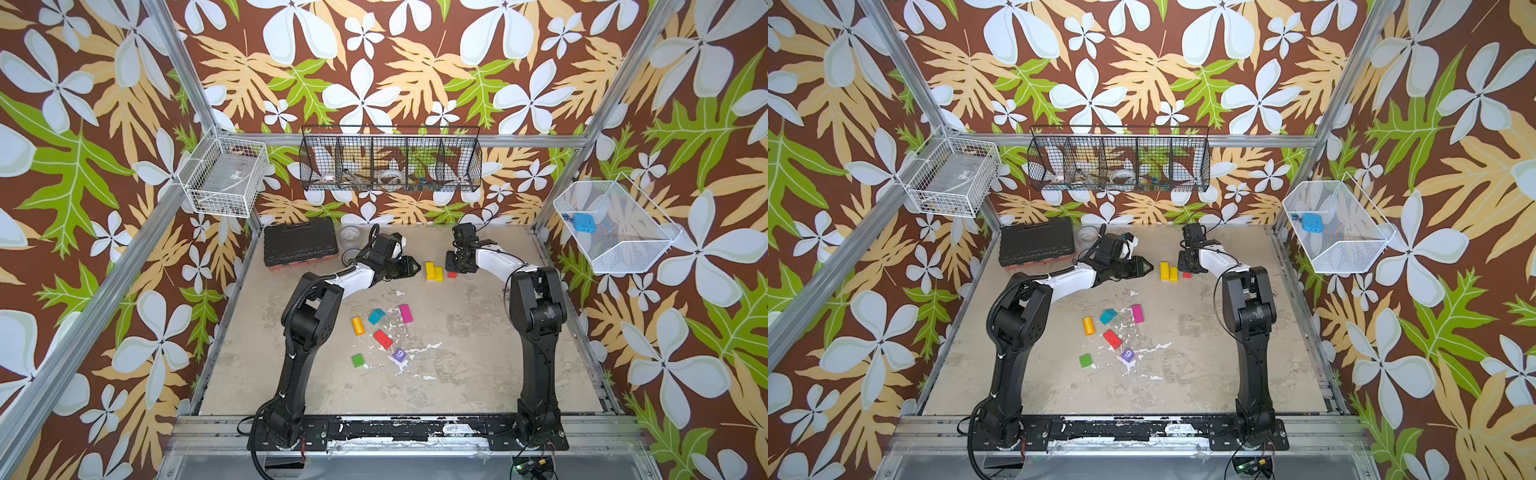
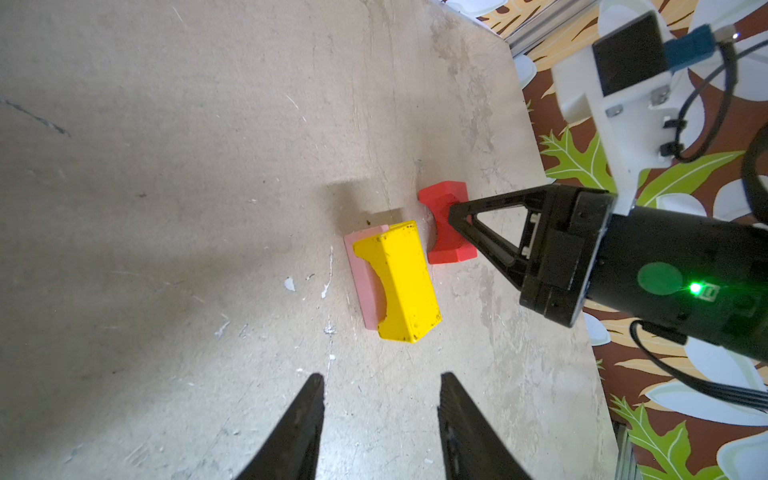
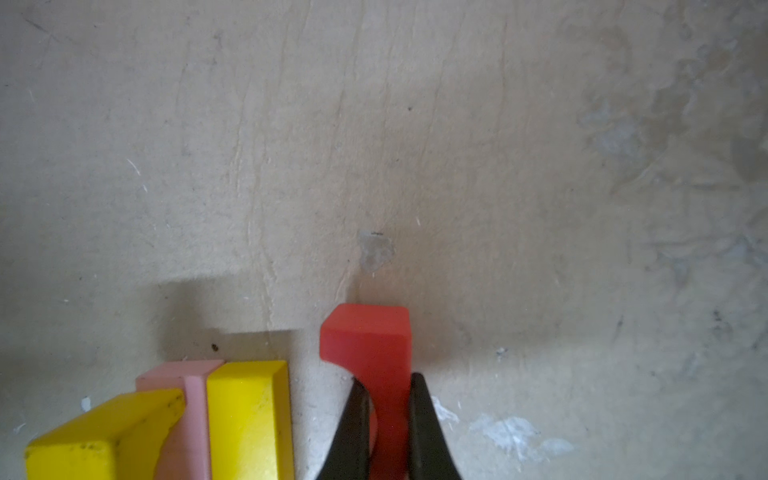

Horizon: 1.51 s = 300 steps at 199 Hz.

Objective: Build the wood block tower
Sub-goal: 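Lift the red arch block off the stack and carry it away with the right gripper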

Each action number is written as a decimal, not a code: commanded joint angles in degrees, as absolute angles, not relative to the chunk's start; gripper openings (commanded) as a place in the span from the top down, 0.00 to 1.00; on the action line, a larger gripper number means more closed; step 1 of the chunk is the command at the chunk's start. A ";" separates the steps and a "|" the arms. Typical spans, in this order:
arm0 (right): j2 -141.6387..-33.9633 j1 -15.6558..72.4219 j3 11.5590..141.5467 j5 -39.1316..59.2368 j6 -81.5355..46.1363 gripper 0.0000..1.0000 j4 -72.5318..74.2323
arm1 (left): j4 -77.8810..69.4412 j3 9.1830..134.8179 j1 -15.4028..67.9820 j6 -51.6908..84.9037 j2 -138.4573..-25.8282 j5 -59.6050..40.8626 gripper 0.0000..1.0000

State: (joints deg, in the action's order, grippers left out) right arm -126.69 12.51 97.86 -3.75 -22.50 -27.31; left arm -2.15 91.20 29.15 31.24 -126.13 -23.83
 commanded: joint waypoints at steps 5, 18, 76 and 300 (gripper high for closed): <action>-126.62 12.48 98.44 -8.35 -22.51 0.96 -30.91 | -2.88 90.89 29.09 31.38 -125.69 -24.08 0.54; -125.69 12.44 98.19 -11.78 -23.41 0.97 -33.03 | -2.81 90.46 29.14 31.46 -125.08 -23.74 0.54; -121.15 13.45 93.03 -34.19 -30.63 0.99 -49.74 | -2.86 85.70 29.09 30.77 -119.33 -22.24 0.54; -124.81 21.15 85.07 -45.21 -35.01 0.89 -55.92 | -5.36 70.75 29.09 30.41 -105.03 -19.91 0.55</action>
State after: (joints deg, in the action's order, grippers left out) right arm -123.52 21.41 85.27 -44.95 -35.05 -55.57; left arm -3.84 70.57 29.15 30.81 -104.86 -19.55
